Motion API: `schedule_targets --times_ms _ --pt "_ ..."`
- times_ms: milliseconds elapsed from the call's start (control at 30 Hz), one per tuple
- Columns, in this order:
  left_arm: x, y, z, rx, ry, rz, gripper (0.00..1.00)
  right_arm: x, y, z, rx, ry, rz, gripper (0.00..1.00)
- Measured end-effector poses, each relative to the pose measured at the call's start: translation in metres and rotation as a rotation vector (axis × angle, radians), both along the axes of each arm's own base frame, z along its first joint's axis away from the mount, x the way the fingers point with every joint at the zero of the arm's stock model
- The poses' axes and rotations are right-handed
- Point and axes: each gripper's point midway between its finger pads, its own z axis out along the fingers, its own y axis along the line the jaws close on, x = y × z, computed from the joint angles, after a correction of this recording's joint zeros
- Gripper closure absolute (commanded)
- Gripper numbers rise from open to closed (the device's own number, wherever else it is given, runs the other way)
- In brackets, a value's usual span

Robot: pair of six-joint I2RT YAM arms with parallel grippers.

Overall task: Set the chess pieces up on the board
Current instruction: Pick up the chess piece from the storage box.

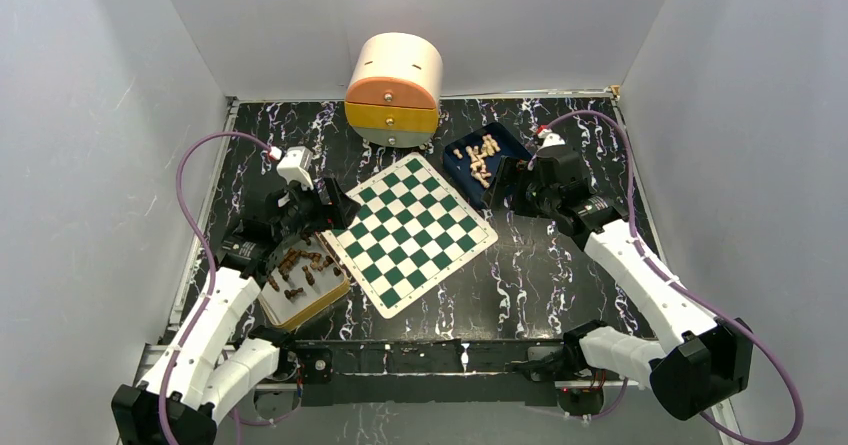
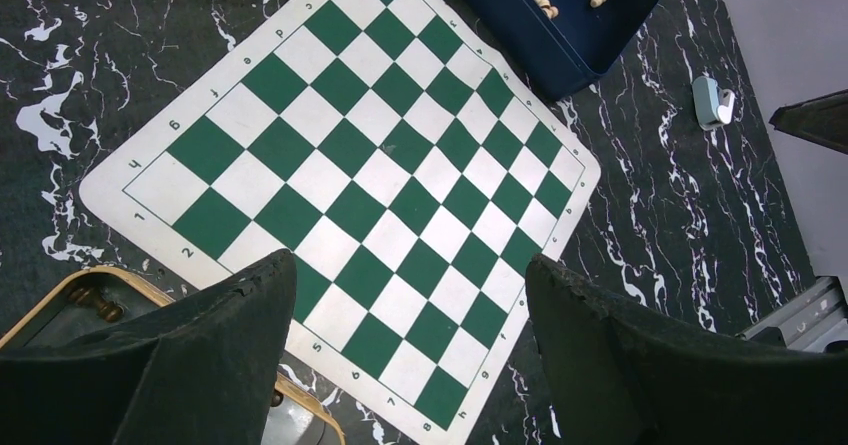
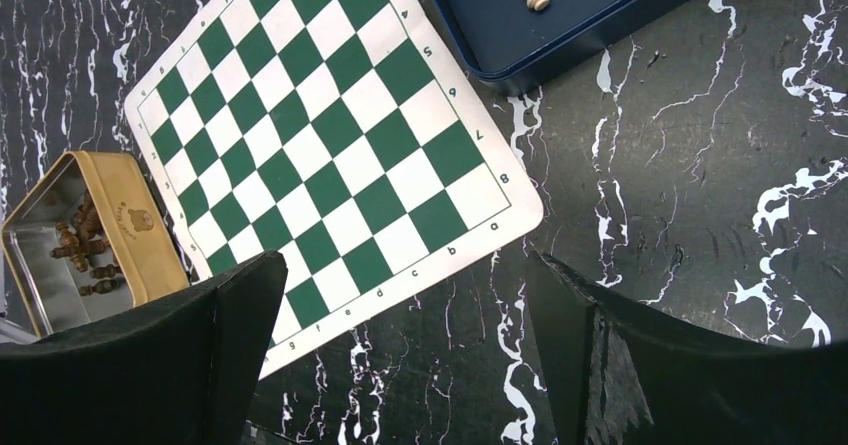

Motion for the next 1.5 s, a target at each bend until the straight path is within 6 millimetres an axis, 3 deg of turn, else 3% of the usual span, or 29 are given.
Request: schedule_targets --times_ms 233,400,600,733,833,967,1100,1167,1300,1500 --pt "-0.002 0.0 0.001 -0.005 -0.012 0.002 0.18 0.001 0.0 0.0 0.0 0.0 -0.002 0.01" --pt "-0.003 0.007 -0.005 0.033 0.0 0.02 0.19 0.016 0.001 -0.004 -0.016 -0.01 -0.029 0.01" --pt "-0.006 0.027 -0.012 0.119 0.017 0.088 0.2 0.059 0.008 -0.003 -0.069 -0.044 -0.056 0.01" --pt "-0.009 0.038 -0.006 0.15 -0.011 0.13 0.23 0.091 0.016 0.001 -0.103 -0.059 -0.067 0.08" --pt "-0.01 0.048 -0.006 0.171 -0.009 0.182 0.25 0.104 0.029 -0.001 -0.083 -0.057 -0.029 0.11" --pt "-0.012 0.069 -0.022 0.198 0.069 0.325 0.32 0.101 0.047 -0.009 -0.032 -0.02 0.046 0.11" --pt "-0.018 0.082 -0.048 0.211 0.204 0.451 0.55 0.096 0.059 -0.008 0.019 -0.005 0.098 0.11" --pt "-0.022 0.086 -0.065 0.227 0.294 0.497 0.61 0.094 0.063 -0.007 0.041 -0.006 0.114 0.12" --pt "-0.034 0.086 -0.092 0.249 0.438 0.531 0.64 0.082 0.062 -0.013 0.057 0.011 0.13 0.11" --pt "-0.048 0.086 -0.103 0.241 0.528 0.564 0.63 0.063 0.052 -0.01 0.056 0.0 0.127 0.11"
